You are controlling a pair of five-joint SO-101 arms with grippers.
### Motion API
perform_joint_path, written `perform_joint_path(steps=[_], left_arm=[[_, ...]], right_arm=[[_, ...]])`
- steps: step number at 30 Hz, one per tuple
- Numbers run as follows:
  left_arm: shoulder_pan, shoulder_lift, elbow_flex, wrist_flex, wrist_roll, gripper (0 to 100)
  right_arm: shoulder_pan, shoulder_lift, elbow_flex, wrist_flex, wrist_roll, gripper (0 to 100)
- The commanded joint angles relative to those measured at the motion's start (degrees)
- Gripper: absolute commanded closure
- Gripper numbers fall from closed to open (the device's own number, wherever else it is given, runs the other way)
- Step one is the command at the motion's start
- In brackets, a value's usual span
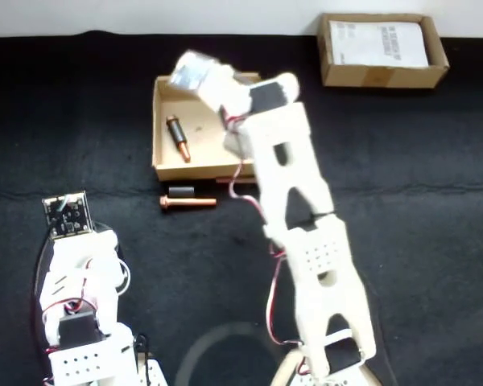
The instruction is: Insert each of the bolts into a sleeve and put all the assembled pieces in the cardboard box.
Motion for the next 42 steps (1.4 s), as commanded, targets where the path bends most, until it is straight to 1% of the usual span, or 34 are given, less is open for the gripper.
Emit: perform_joint_path(steps=[1, 7, 10, 12, 17, 27, 34, 36, 38, 42], left_arm=[[-0.66, -1.63, 1.10, -0.88, -0.44, 98], [-0.66, -1.54, 1.10, -0.88, -0.44, 98], [-0.66, -1.54, 1.10, -0.88, -0.44, 98], [-0.57, -1.54, 1.10, -0.79, -0.44, 98], [-0.48, -1.45, 1.10, -0.44, -0.44, 98], [1.27, -1.63, 1.10, 6.15, -0.62, 98], [1.27, -1.63, -2.07, 6.86, -8.88, 98], [1.71, -1.63, -4.44, 10.64, -10.81, 98], [3.30, -1.54, -7.60, 14.24, -11.16, 98], [6.73, -1.54, -14.20, 17.49, -11.25, 98]], right_arm=[[3.21, -12.00, -1.01, 0.84, -7.38, 99.1], [7.08, -27.12, 10.42, 0.84, -18.20, 99.1], [10.51, -36.88, 20.09, 0.84, -23.74, 99.1], [12.88, -43.47, 27.38, 0.84, -25.85, 99.1], [17.01, -60.26, 45.41, 0.75, -26.64, 99.1], [23.16, -94.37, 78.37, 0.66, -26.29, 99.1], [23.52, -117.67, 101.05, 0.57, -26.64, 99.1], [23.52, -123.82, 106.07, 0.57, -26.55, 99.1], [23.52, -129.71, 110.99, 0.13, -26.37, 99.1], [23.60, -141.32, 120.57, -2.86, -26.37, 99.1]])
